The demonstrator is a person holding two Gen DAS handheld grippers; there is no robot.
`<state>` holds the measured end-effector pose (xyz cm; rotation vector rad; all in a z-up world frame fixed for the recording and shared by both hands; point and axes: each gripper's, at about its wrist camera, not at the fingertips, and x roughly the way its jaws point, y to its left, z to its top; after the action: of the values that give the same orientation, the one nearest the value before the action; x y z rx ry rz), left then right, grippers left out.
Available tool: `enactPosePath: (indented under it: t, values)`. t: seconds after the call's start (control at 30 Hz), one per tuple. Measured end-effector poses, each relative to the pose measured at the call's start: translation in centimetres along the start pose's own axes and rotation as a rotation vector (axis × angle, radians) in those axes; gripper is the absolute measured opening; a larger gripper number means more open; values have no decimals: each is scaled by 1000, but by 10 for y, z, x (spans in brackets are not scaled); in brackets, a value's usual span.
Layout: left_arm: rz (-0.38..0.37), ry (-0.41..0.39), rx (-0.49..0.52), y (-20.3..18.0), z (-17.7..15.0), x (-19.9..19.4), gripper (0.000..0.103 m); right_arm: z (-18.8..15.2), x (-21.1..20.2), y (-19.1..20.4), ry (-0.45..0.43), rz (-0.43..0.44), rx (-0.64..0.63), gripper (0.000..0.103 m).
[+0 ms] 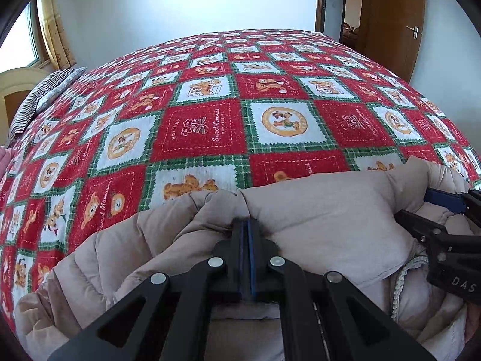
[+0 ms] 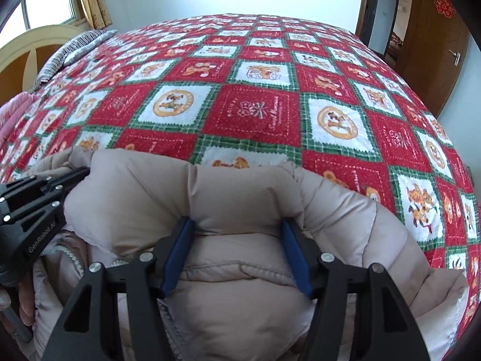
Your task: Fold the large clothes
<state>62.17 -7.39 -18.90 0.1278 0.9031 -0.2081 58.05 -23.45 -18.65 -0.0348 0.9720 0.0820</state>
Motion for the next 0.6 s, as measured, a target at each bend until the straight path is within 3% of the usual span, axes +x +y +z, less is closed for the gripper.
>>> enactPosePath:
  t: [0.6]
  values:
    - [17,-3,14,-4,0,4,3,-5,3,8,-31,-57,-20,64]
